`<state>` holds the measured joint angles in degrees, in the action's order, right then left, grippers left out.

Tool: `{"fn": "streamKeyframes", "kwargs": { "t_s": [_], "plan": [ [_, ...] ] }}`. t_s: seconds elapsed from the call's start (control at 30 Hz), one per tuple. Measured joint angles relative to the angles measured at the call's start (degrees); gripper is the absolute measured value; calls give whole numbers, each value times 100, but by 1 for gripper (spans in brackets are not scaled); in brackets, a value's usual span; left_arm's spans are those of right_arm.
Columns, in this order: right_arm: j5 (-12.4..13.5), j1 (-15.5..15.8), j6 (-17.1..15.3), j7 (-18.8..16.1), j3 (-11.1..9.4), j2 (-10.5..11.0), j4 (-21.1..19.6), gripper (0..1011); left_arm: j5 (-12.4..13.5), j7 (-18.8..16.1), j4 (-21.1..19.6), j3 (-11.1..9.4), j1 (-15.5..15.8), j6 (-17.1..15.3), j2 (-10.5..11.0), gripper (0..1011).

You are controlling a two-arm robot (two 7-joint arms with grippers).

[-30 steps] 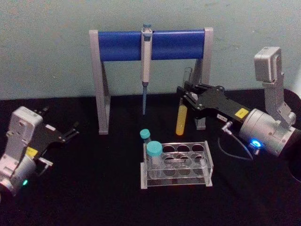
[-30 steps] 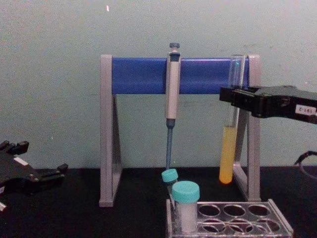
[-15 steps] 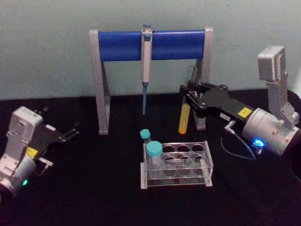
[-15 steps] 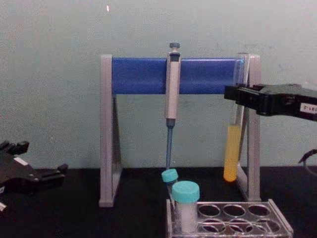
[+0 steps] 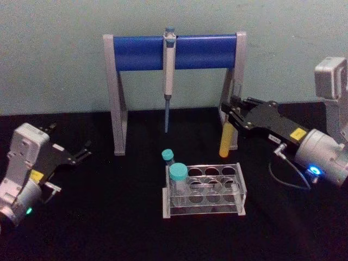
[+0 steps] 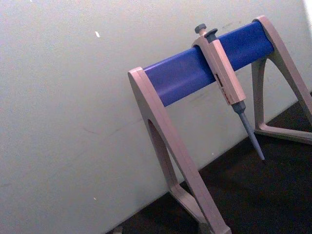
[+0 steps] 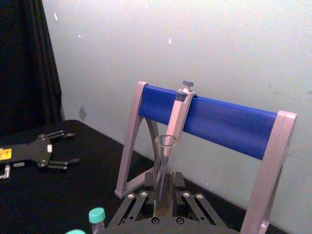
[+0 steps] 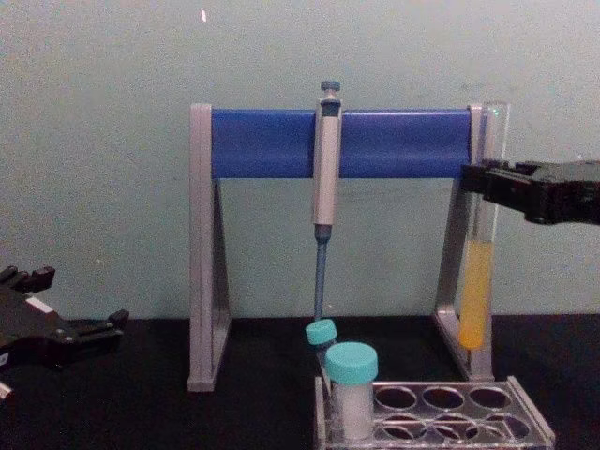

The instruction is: Pick up the test tube from the test tube rack, shake it, then place it back into the test tube rack.

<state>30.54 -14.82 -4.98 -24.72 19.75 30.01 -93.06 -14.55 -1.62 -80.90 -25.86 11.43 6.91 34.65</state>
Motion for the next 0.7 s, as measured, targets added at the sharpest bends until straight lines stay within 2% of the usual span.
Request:
{"fn": "streamKeyframes", "kwargs": {
  "t_s": [0.33, 0.5, 0.7],
  "plan": [
    [102, 353, 21, -119, -46, 187, -338, 235, 0, 0, 0, 0, 0, 0, 0, 1001],
    [142, 384, 16, -231, 56, 200, -414, 234, 0, 0, 0, 0, 0, 0, 0, 1001],
    [173, 226, 17, -337, 257, 95, -346, 234, 0, 0, 0, 0, 0, 0, 0, 1001]
  ]
}}
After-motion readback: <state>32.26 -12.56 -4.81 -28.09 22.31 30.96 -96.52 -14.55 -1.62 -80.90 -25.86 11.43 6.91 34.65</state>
